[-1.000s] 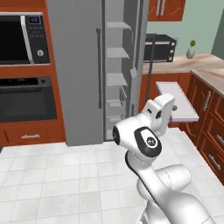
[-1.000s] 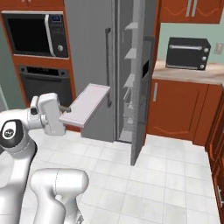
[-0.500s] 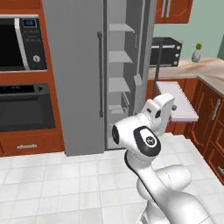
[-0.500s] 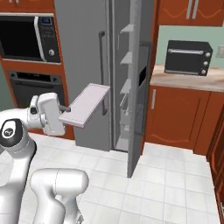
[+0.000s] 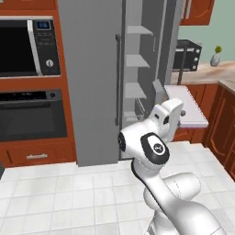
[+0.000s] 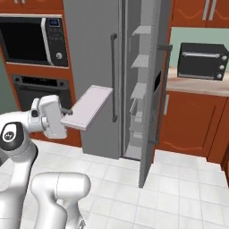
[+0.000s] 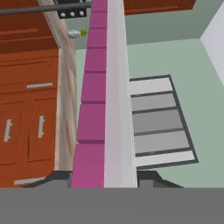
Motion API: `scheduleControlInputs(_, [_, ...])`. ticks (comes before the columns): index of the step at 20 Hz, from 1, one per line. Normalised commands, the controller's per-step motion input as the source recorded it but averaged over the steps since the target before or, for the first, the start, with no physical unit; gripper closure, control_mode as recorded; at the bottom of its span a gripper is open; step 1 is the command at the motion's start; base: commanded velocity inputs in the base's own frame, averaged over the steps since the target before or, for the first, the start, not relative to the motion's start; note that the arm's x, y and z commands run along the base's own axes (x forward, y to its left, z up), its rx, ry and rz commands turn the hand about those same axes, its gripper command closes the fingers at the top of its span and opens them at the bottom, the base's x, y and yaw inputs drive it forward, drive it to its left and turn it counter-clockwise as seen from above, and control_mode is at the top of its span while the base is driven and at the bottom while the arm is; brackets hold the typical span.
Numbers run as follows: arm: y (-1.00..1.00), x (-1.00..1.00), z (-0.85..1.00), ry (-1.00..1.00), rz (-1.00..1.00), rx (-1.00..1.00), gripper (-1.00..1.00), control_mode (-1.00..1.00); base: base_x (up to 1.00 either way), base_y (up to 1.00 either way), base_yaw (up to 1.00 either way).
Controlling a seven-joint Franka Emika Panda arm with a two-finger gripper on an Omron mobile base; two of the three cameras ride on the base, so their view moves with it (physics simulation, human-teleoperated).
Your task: The ice cube tray has been filled with water. Take the tray and place it in the freezer to make ice. Close the freezer door after placing the tray.
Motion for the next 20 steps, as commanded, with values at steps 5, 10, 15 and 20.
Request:
scheduleControlInputs(5, [0.00, 0.00, 0.00, 0.00, 0.00, 0.00, 1.00, 1.00, 0.56, 0.11, -0.02])
scheduleControlInputs(10, [0.00, 0.00, 0.00, 0.00, 0.00, 0.00, 1.00, 1.00, 0.71, 0.00, -0.06])
scheduleControlInputs(15, [0.00, 0.00, 0.00, 0.00, 0.00, 0.00, 1.00, 1.00, 0.79, 0.00, -0.06])
scheduleControlInputs(20, [0.00, 0.00, 0.00, 0.00, 0.00, 0.00, 1.00, 1.00, 0.74, 0.00, -0.05])
